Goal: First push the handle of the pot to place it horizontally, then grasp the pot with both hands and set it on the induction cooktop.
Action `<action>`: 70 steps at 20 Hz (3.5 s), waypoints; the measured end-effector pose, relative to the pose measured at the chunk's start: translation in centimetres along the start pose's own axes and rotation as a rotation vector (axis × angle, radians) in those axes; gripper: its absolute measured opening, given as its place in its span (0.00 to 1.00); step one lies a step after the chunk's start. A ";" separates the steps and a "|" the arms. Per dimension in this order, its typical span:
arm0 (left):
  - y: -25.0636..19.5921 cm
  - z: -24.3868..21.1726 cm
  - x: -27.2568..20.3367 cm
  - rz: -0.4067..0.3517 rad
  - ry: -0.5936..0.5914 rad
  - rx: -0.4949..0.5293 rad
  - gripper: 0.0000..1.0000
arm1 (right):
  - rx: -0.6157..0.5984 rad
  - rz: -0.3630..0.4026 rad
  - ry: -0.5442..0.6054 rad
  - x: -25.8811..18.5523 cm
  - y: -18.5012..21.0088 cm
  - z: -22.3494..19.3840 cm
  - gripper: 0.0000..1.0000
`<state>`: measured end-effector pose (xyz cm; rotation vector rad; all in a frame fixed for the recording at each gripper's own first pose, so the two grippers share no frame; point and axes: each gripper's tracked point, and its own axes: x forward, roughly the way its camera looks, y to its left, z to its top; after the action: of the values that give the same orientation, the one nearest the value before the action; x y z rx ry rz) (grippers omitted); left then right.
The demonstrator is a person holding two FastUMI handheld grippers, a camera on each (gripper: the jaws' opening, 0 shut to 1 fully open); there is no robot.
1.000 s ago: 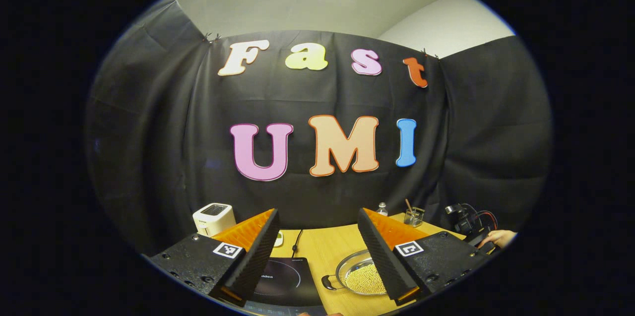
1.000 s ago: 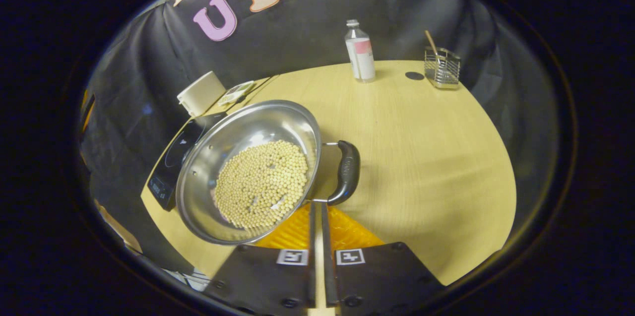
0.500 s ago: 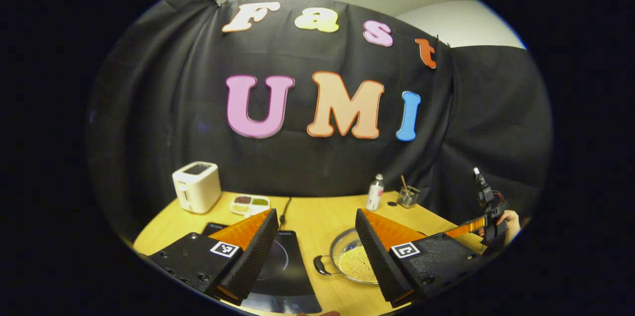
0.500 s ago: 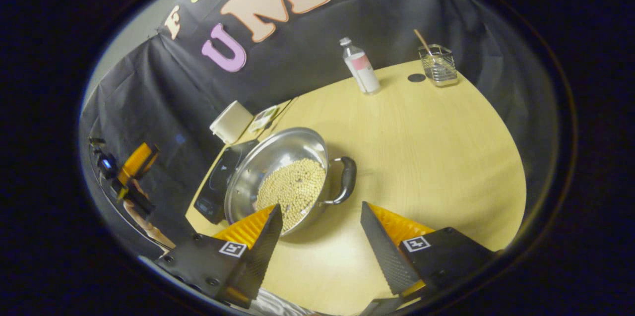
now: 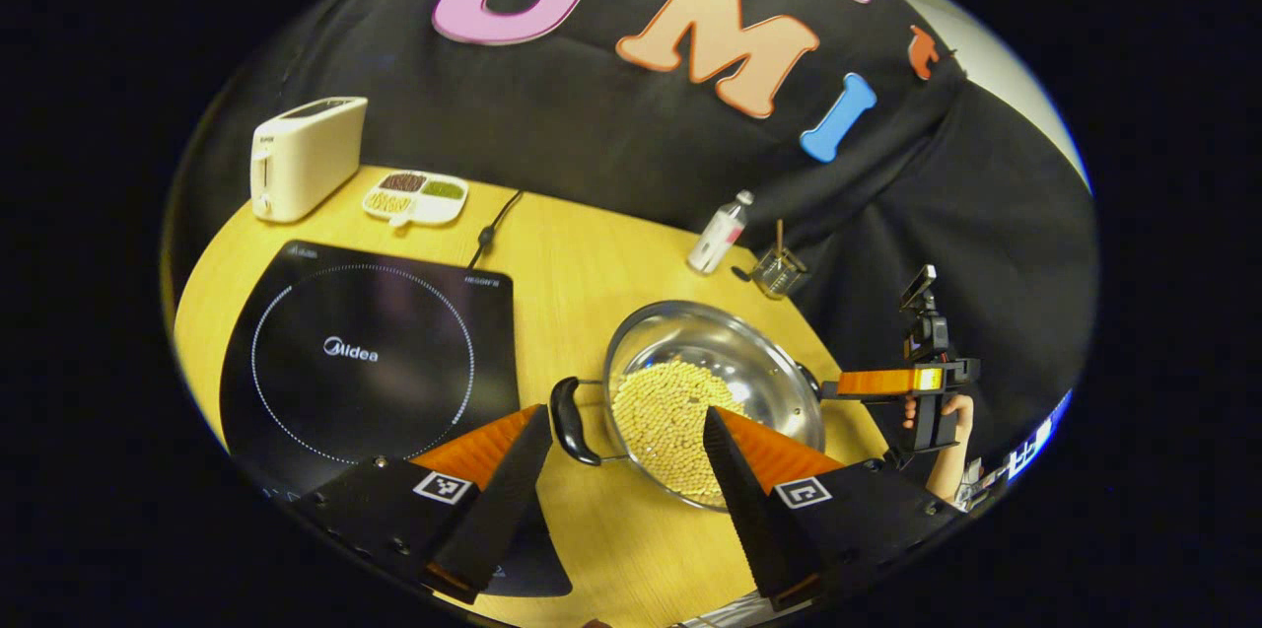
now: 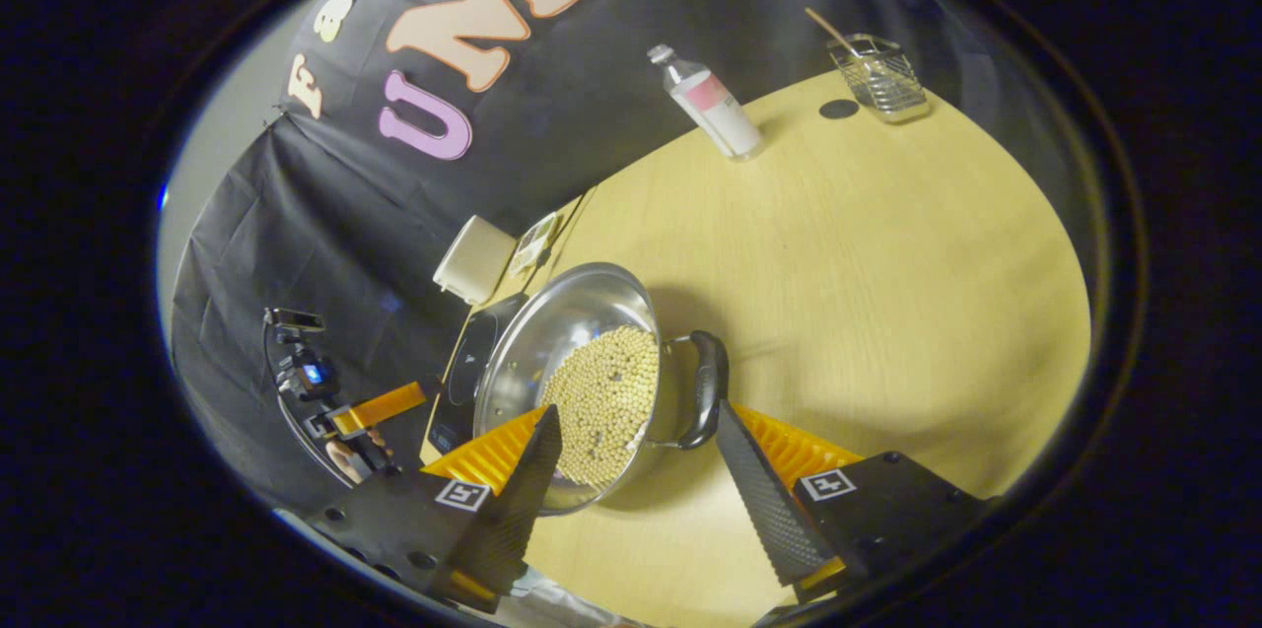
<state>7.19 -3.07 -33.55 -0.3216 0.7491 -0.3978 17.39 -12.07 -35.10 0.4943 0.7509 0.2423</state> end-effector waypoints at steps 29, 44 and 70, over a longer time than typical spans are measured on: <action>1.6 -2.4 8.4 0.071 0.204 -0.047 0.86 | 0.034 -0.029 0.042 6.0 -2.3 -0.3 0.91; 2.6 -2.1 8.6 0.123 0.206 -0.060 0.52 | -0.023 -0.166 -0.016 4.7 -2.3 -0.5 0.46; 12.8 3.7 -5.6 0.256 0.139 -0.091 0.51 | -0.058 -0.095 0.038 9.9 14.5 -4.3 0.46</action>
<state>9.07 11.23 -32.98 -0.2809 0.9346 -0.1448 20.87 5.64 -36.27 0.3988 0.8002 0.1853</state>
